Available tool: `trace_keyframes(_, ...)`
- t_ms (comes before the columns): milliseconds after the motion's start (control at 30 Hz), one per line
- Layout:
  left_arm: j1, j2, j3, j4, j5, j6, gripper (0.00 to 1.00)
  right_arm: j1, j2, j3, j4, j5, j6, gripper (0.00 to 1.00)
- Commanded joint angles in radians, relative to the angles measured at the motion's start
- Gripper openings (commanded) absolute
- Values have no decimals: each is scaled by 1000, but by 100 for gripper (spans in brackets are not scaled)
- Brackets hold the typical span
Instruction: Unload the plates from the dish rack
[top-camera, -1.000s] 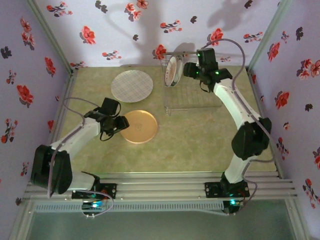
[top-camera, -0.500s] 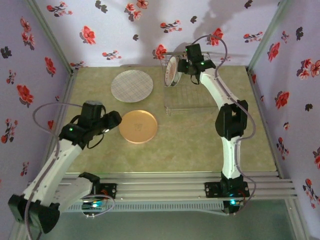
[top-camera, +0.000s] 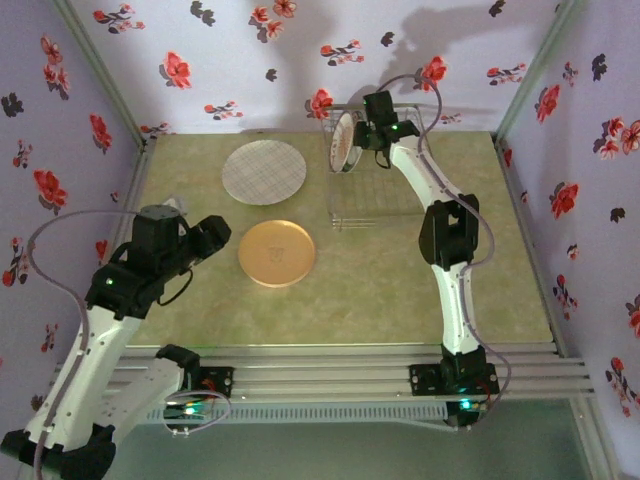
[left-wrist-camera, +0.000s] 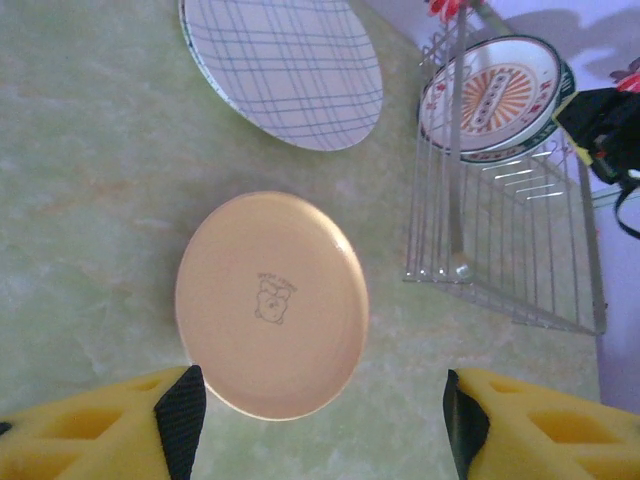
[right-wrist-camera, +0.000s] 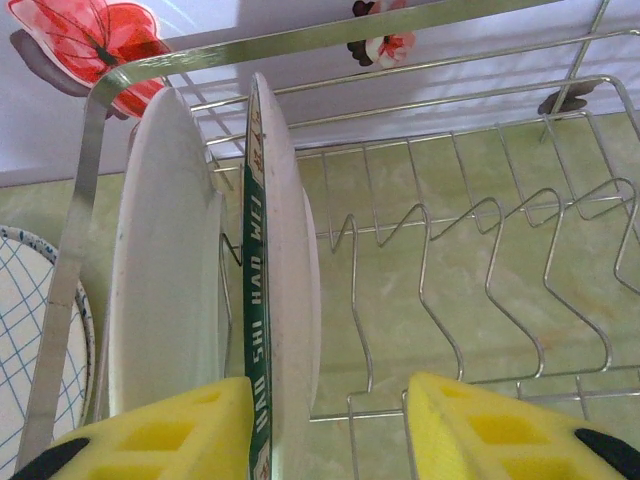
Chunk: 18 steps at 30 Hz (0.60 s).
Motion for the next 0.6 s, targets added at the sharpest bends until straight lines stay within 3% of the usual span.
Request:
trace_keyframes(0, -5, -4, 37, -23, -23, 11, 67, 0, 39, 51, 36, 7, -16, 44)
trace_keyframes(433, -5, 13, 66, -42, -23, 31, 68, 4, 72, 70, 46, 27, -10, 20)
trace_keyframes(567, -5, 21, 65, -37, -23, 34, 68, 8, 73, 81, 47, 32, -16, 18)
